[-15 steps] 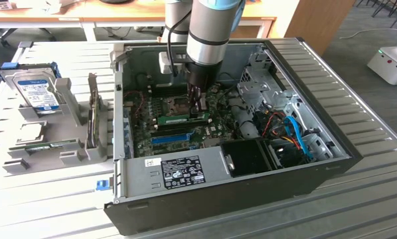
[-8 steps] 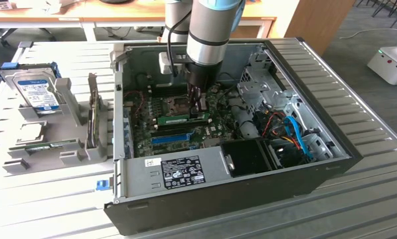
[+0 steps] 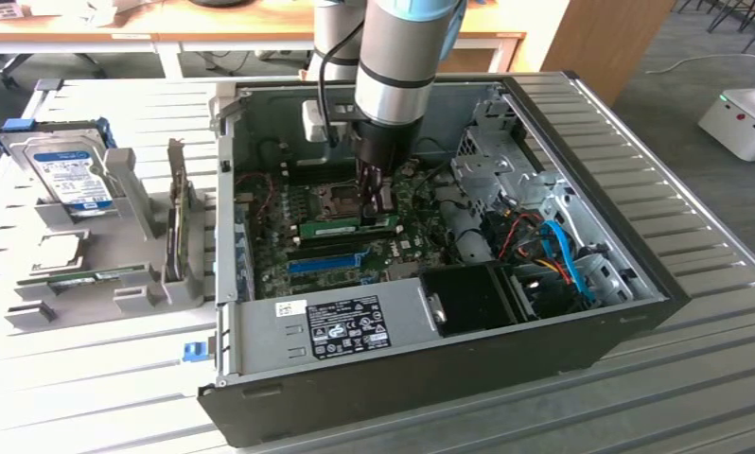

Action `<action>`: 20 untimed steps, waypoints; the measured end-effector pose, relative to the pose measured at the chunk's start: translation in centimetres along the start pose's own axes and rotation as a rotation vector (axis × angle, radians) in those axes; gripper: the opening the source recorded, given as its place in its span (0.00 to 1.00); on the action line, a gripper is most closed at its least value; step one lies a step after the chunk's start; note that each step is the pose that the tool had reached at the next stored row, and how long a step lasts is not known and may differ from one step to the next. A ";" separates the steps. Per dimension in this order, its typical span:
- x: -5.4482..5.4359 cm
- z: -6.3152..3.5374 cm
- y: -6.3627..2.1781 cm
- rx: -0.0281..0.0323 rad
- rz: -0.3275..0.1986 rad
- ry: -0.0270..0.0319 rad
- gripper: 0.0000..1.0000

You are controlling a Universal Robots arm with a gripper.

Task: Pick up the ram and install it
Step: 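Insert the ram into the slot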

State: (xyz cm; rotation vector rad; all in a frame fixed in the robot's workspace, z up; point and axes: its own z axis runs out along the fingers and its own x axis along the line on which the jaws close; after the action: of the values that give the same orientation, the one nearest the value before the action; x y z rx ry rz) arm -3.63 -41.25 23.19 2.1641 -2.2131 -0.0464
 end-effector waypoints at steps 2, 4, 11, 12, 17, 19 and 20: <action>0.0 0.01 0.00 -0.0001 0.000 0.0001 0.12; 0.0 0.05 0.00 0.0000 0.000 -0.0001 0.12; 0.0 0.08 -0.01 0.0001 0.000 -0.0004 0.12; -0.1 0.09 0.00 0.0001 0.000 -0.0003 0.12; -0.1 0.08 0.00 0.0000 0.000 -0.0001 0.12; -0.1 0.11 0.00 0.0000 0.000 0.0000 0.12; -0.1 0.14 -0.01 0.0000 0.000 -0.0001 0.12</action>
State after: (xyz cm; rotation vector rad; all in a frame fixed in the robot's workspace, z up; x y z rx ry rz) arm -3.62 -41.13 23.05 2.1641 -2.2133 -0.0465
